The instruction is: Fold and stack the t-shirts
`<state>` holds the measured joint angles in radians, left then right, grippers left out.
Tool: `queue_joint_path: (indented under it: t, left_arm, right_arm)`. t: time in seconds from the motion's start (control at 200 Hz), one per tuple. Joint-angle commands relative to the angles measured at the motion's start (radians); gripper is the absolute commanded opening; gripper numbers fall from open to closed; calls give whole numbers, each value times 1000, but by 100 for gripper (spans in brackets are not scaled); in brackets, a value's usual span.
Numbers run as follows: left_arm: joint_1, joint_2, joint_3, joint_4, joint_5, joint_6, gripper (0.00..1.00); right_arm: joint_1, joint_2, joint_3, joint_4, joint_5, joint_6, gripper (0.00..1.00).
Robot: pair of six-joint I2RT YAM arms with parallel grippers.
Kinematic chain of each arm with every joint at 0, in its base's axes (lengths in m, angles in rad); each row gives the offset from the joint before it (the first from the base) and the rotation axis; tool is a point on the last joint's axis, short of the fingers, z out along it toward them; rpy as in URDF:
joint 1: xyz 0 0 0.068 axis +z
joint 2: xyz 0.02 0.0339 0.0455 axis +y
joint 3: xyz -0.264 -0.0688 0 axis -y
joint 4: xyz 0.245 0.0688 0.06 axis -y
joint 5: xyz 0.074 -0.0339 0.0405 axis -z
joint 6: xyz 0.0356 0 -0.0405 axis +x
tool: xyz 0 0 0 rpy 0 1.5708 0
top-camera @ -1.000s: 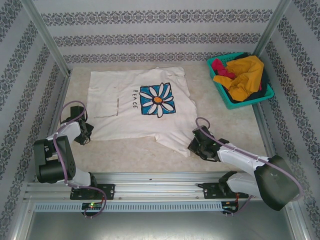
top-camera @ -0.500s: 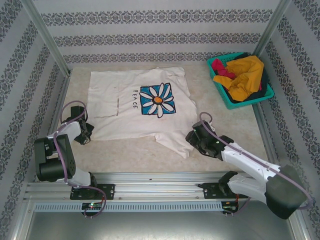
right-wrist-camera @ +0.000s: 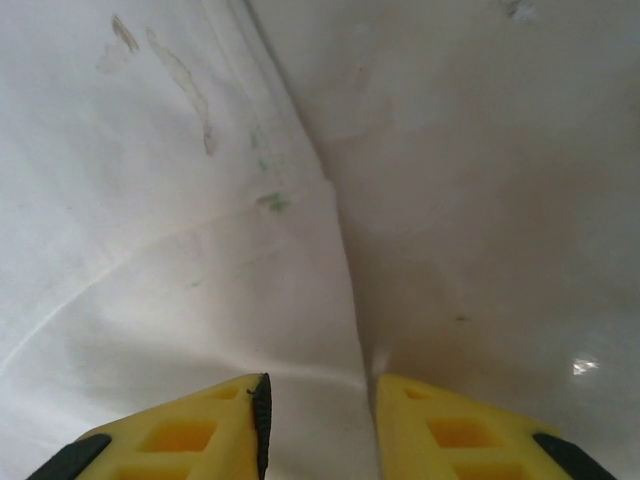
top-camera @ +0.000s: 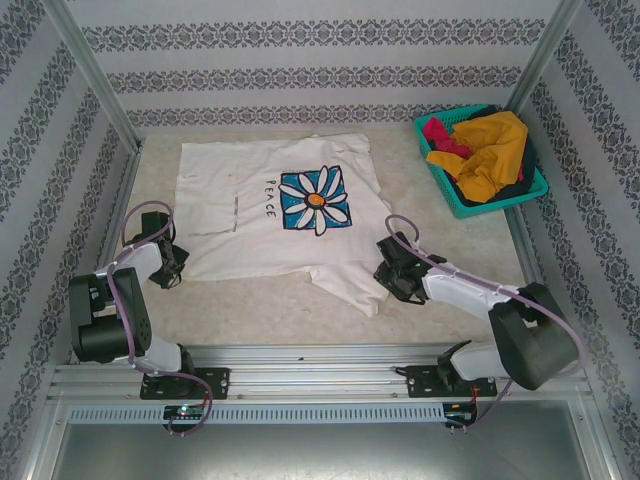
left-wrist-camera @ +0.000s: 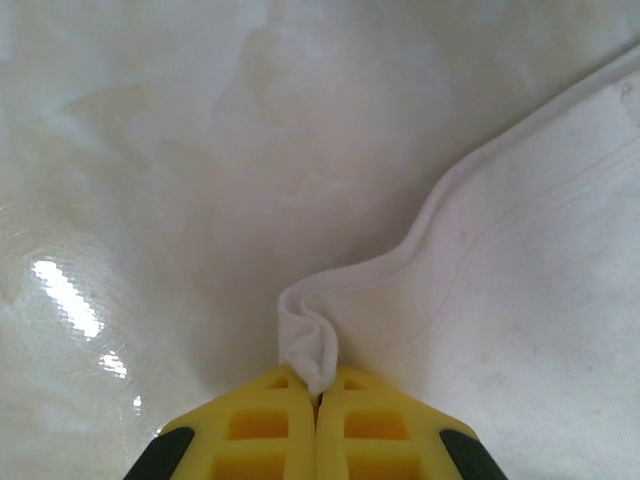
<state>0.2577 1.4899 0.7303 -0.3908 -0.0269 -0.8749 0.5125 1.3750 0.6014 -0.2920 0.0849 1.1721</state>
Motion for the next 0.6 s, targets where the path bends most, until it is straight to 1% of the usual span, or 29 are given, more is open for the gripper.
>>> queue_joint_path:
  t: [0.0,0.06,0.17,0.23,0.335,0.41,0.46,0.6]
  left_arm:
    - [12,16,-1,14,7,13,0]
    - [12,18,-2,16,5,13,0]
    - [12,25,-2,19,12,16,0]
    - [12,27,-4,21,13,16,0]
    - [13,28,-5,21,12,19,0]
    - [13,27,-6,22,10,20,0]
    - [13,27,-6,22,8,22,0]
    - [13,24,-8,21,9,23,0]
  right_arm:
    - [2,41,26,34,-58,-10,35]
    - [2,60,26,45,-78,-8,35]
    - [2,79,28,58,-98,-27,40]
    - [0,87,26,56,-96,-32,39]
    - [-2,87,24,64,-108,-70,27]
    - [-2,72,32,47,-103,-94,9]
    - [-2,54,35,32,-85,-107,0]
    - [-2,-25,20,26,-46,-131,0]
